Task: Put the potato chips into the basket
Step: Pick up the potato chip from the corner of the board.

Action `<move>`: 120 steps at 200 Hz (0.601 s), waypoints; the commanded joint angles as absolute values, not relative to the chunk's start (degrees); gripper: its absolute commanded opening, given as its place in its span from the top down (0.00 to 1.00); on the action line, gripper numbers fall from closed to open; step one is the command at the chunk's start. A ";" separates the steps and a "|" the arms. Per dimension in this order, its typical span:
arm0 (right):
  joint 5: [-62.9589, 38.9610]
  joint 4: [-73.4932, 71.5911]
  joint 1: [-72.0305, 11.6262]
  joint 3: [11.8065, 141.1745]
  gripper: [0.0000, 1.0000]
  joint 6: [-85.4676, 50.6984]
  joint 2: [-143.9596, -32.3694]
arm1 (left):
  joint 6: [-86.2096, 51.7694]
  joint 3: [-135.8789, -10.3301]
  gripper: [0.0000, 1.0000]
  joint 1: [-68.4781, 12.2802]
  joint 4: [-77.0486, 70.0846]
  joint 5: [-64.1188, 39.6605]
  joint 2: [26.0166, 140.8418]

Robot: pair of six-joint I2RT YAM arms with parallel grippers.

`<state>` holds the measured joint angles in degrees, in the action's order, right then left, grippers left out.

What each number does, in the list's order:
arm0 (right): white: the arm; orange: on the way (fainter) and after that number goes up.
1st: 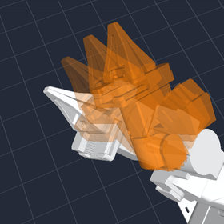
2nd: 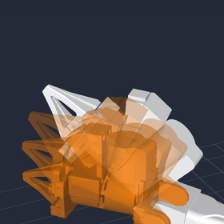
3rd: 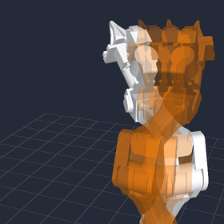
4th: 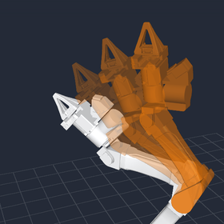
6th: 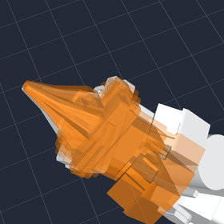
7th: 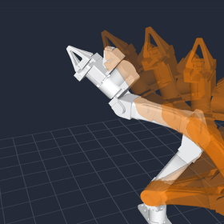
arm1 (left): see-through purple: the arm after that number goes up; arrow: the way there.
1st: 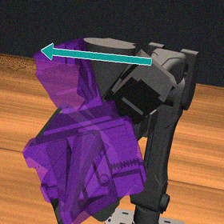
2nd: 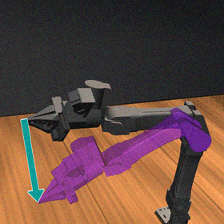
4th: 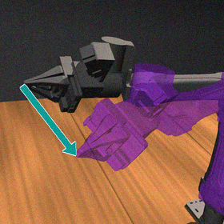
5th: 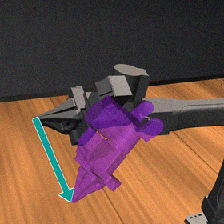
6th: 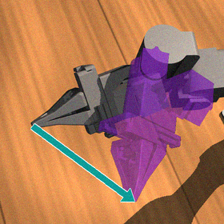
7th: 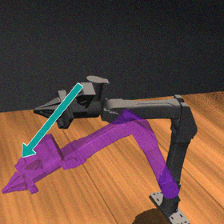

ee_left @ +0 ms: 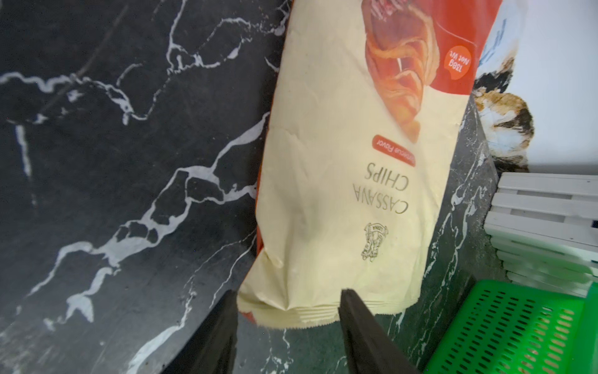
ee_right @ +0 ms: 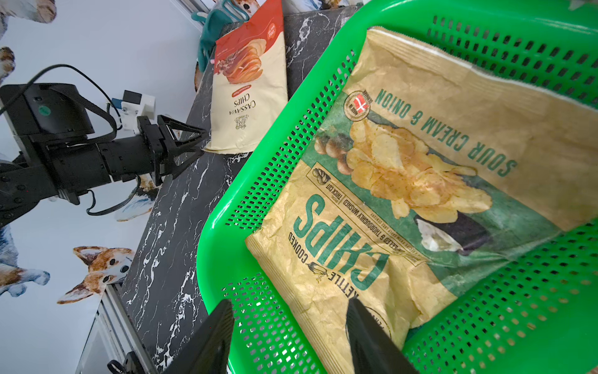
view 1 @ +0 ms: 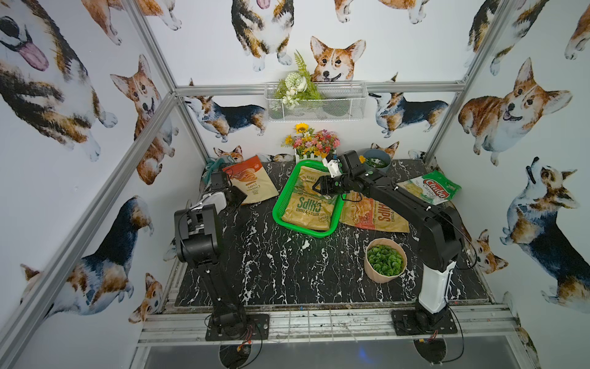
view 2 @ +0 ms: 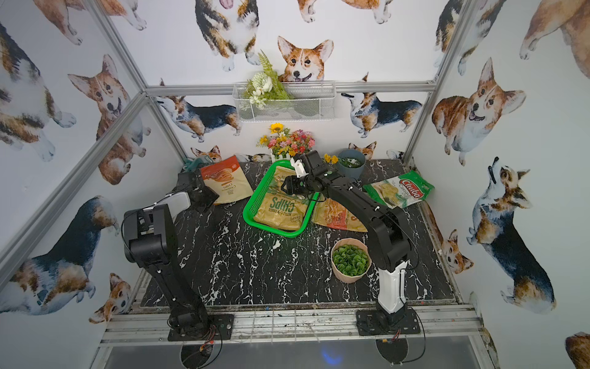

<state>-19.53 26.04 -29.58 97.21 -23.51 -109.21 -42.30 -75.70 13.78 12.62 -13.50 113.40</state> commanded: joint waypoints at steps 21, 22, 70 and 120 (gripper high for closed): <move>-20.21 24.00 -29.60 96.33 0.40 -22.59 -109.19 | -41.75 -76.57 0.40 13.71 12.56 -13.83 114.93; -20.26 24.00 -29.57 96.33 0.40 -22.63 -109.22 | -41.75 -76.52 0.40 13.71 12.52 -13.73 114.94; -20.40 24.17 -29.54 95.74 0.41 -22.59 -109.16 | -41.33 -76.34 0.38 13.80 12.17 -10.52 115.46; -20.58 24.85 -29.56 96.94 0.41 -22.51 -110.22 | -41.06 -79.97 0.50 13.62 11.62 -15.89 120.04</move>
